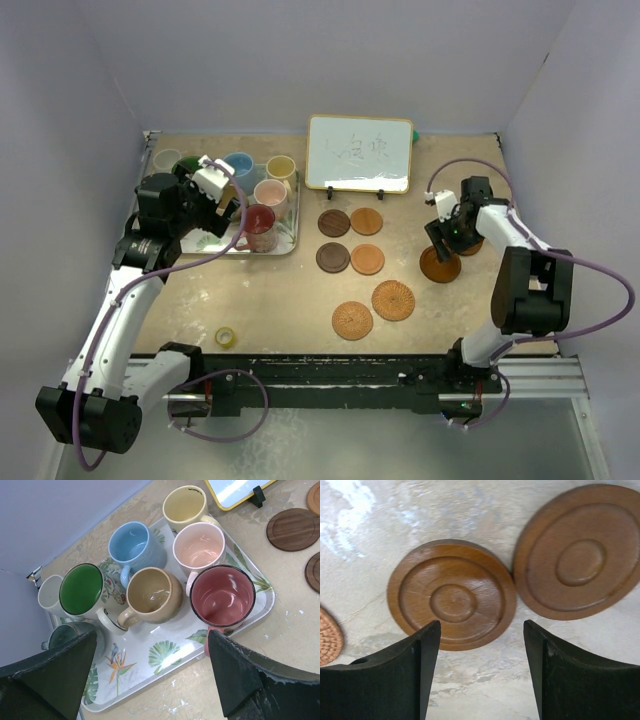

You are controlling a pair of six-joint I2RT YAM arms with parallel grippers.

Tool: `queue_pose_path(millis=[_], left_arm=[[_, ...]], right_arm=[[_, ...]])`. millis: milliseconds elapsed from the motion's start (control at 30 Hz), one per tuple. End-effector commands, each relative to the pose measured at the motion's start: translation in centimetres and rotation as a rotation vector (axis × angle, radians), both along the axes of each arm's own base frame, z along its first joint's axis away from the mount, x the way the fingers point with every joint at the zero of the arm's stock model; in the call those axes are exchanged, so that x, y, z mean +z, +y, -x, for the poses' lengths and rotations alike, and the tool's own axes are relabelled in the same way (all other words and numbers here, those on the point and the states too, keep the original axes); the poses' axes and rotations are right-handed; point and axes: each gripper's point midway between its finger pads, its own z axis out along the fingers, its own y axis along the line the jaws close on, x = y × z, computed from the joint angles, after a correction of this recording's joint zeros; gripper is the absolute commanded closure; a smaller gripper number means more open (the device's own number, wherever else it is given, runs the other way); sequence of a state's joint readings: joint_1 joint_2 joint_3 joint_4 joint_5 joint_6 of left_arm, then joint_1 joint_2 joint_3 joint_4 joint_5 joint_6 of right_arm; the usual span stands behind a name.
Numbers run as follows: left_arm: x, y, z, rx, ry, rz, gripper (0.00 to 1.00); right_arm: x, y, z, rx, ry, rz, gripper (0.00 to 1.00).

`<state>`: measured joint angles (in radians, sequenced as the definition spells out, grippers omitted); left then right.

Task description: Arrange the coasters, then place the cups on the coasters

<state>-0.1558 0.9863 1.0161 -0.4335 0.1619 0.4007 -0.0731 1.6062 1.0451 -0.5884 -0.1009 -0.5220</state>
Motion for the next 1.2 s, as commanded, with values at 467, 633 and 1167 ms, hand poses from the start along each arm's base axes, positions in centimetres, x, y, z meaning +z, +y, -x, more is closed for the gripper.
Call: queue_pose_path(millis=[467,633,1167], left_arm=[[0.9,-0.6,-0.1,-0.022,-0.042,0.051,0.12],[1.0,-0.6,0.2,-0.028,-0.049,0.053,0.12],[1.1,-0.8,0.6,-0.040,-0.055,0.059,0.12]], right_arm=[[-2.0,-2.0,-0.3,-0.128,0.070,-0.023,0.36],[-3.0,-1.9,-0.1,-0.141,0.086,-0.027,0.38],[-4.0,-1.9,-0.5,-0.130,0.105,-0.035,0.51]])
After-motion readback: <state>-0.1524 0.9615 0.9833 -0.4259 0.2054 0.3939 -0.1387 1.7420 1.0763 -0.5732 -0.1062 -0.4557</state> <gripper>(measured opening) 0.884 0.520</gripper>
